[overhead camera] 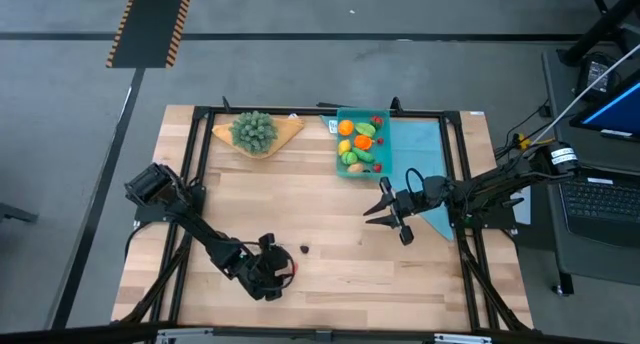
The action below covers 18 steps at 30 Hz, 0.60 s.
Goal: Pick and placing Produce into tupperware
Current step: Put the pink peach into the blue bin
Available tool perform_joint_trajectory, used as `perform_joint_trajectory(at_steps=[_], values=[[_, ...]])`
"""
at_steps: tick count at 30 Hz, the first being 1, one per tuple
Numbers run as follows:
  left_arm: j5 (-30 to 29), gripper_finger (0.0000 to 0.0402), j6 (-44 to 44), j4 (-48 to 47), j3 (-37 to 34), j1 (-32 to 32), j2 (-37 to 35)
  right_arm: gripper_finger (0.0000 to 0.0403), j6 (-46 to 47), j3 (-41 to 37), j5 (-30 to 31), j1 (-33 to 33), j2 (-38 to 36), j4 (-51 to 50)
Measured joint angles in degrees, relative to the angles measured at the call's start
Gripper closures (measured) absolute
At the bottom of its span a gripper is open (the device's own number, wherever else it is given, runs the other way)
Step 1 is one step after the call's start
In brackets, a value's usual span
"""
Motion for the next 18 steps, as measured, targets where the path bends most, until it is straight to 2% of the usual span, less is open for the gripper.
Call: perform_joint_trajectory(at_steps=[12, 18], values=[[0.16, 0.0172, -0.02, 1.36, 0.0, 1.65, 0.98, 0.0308, 0.0, 0.0, -0.02, 0.0, 0.0, -0.15], [-0.1, 0.0194, -0.03, 1.65, 0.0, 1.74, 1.03, 0.0308, 0.04, 0.0, -0.02, 0.0, 0.0, -0.19]])
